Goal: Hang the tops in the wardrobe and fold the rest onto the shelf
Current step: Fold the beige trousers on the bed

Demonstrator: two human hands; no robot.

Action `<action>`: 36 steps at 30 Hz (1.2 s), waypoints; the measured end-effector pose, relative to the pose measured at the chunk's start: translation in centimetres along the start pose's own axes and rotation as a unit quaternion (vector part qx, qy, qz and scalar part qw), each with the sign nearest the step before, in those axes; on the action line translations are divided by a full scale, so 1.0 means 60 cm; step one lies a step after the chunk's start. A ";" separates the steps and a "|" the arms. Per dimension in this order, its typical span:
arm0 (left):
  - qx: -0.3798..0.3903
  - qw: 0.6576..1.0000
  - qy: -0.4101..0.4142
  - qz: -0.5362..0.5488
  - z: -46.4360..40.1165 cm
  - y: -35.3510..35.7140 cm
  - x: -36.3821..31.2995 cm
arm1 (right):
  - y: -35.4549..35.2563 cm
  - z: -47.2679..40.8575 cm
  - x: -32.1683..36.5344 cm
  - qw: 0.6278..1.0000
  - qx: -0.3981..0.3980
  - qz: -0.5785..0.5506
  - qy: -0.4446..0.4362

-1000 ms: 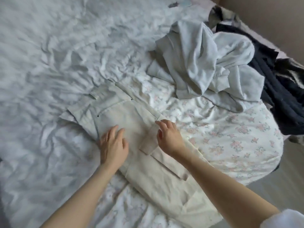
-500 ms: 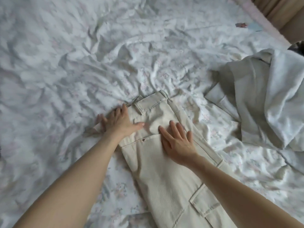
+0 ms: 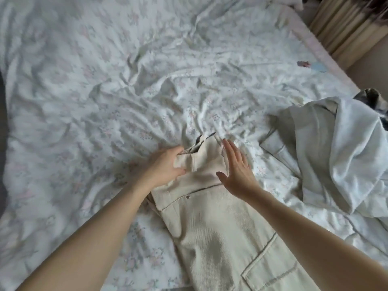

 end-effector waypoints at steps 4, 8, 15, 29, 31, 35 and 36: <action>-0.011 0.996 0.082 -0.025 0.037 -0.035 -0.069 | -0.072 -0.023 0.085 0.972 0.035 0.167 -0.158; -0.052 0.995 0.077 0.027 0.051 -0.092 -0.116 | -0.137 -0.029 0.129 0.957 0.108 0.201 -0.177; -0.164 0.979 0.106 0.056 0.015 -0.249 -0.255 | -0.367 -0.045 0.177 0.979 -0.059 0.151 -0.126; -0.210 0.939 0.108 -0.251 -0.027 -0.272 -0.331 | -0.412 -0.057 0.144 0.951 -0.186 0.190 -0.156; -0.194 0.939 0.121 -0.257 -0.010 -0.240 -0.335 | -0.387 -0.041 0.123 0.954 -0.169 0.189 -0.162; -0.157 0.948 0.141 -0.239 0.048 -0.175 -0.341 | -0.338 0.021 0.084 0.955 -0.143 0.175 -0.192; -0.151 0.947 0.150 -0.241 0.065 -0.158 -0.348 | -0.326 0.039 0.075 0.954 -0.136 0.175 -0.203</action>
Point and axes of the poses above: each hand's wrist, its own z-axis away from the middle knuckle, its own y-axis out of the palm, x = y × z, the point moved 10 cm from there along -z, towards the middle knuckle, and after that the axes turned 5 degrees about y, right-handed, at the moved point
